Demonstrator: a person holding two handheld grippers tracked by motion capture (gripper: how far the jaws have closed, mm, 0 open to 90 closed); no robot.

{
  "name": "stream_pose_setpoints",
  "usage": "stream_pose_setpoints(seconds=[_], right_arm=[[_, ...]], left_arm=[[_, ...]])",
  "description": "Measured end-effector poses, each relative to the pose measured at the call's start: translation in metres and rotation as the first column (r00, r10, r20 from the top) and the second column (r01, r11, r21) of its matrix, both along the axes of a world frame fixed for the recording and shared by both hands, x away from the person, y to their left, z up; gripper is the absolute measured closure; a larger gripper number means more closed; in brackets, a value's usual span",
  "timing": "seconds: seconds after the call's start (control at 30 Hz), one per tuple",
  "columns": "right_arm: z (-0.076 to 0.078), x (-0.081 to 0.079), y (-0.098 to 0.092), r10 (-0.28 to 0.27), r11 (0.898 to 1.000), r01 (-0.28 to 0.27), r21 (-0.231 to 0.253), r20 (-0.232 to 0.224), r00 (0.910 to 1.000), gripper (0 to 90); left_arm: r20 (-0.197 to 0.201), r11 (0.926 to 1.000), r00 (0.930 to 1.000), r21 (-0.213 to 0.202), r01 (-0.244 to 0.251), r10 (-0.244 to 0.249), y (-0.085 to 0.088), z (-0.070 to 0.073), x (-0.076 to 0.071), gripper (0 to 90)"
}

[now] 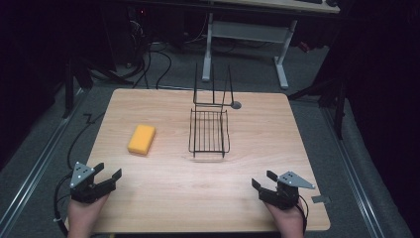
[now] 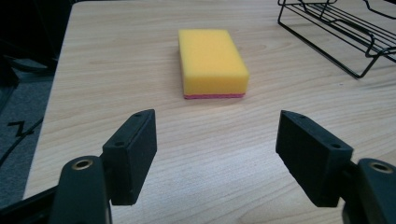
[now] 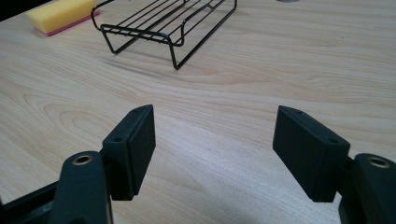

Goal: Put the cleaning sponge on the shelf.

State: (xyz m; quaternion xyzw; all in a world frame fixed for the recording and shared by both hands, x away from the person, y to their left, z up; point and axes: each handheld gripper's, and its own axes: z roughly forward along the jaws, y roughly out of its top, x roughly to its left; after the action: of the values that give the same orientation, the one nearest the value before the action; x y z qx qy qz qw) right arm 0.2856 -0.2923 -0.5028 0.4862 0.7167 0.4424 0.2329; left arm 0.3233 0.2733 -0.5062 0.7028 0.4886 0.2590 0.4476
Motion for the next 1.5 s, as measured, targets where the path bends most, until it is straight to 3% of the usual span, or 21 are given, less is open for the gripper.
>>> stream_pose_setpoints(seconds=[1.03,1.23,1.5], right_arm=[[0.001,0.000,-0.001,0.006,1.000,-0.006,-0.001,0.005,1.0000,30.1],[0.001,0.000,-0.001,0.009,1.000,-0.009,-0.004,0.008,0.9999,30.1],[0.001,0.001,0.001,0.017,1.000,-0.017,-0.008,0.010,0.9998,30.3]], left_arm=[[-0.011,0.9989,0.9996,0.041,0.025,-0.024,-0.007,-0.003,0.000,28.7],[-0.003,0.9983,0.9997,0.053,0.024,-0.024,-0.010,-0.002,0.001,26.8],[0.000,0.9969,0.9996,0.074,0.027,-0.027,-0.022,-0.001,0.006,16.3]])
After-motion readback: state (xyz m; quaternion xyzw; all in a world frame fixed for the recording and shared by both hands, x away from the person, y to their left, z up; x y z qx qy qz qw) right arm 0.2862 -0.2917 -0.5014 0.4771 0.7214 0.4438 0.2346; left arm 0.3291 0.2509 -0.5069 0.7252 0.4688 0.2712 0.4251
